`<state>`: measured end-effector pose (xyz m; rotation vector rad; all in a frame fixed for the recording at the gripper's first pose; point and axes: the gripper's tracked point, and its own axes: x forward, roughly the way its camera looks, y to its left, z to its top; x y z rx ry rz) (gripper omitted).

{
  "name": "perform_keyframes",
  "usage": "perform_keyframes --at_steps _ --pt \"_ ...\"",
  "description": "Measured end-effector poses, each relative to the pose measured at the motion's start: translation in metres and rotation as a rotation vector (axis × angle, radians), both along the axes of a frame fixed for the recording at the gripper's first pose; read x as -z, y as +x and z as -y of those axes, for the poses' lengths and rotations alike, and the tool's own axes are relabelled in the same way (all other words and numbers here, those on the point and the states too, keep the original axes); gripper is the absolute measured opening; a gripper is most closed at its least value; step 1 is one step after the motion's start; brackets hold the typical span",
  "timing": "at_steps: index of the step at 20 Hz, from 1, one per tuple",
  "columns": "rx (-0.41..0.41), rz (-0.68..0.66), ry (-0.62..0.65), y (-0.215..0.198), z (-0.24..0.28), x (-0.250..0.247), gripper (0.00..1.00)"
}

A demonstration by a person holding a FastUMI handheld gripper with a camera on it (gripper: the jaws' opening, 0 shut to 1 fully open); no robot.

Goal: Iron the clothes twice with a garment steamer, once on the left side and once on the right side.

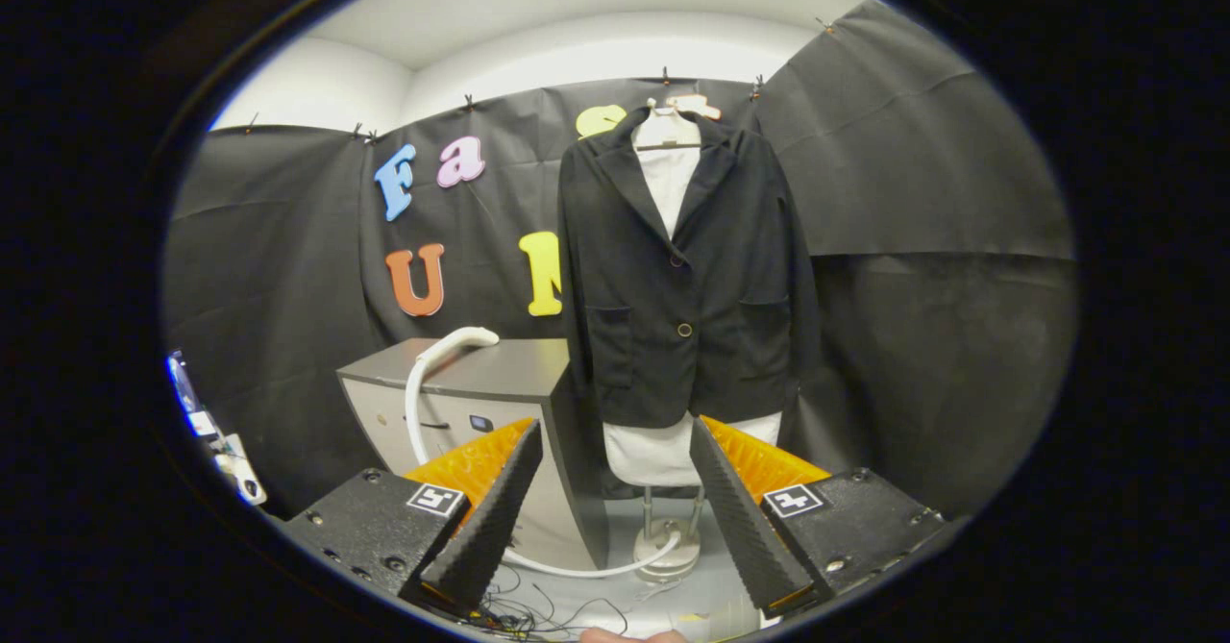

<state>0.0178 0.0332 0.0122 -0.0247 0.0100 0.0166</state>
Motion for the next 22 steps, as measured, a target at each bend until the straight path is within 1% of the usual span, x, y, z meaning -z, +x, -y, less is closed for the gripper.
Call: perform_keyframes --at_steps 3,10,14,18,20,22 --pt "-0.010 -0.006 0.001 0.011 -0.026 -0.003 0.98" --pt "-0.067 -0.023 0.028 0.038 -0.121 -0.013 0.98" --pt "-0.117 -0.075 0.037 0.057 -0.170 -0.011 0.98" --pt "-0.155 -0.088 -0.002 0.089 -0.212 -0.022 0.98" --pt "-0.148 -0.126 -0.014 0.115 -0.227 -0.018 0.98" --pt "-0.189 -0.164 -0.002 0.144 -0.252 -0.016 0.98"
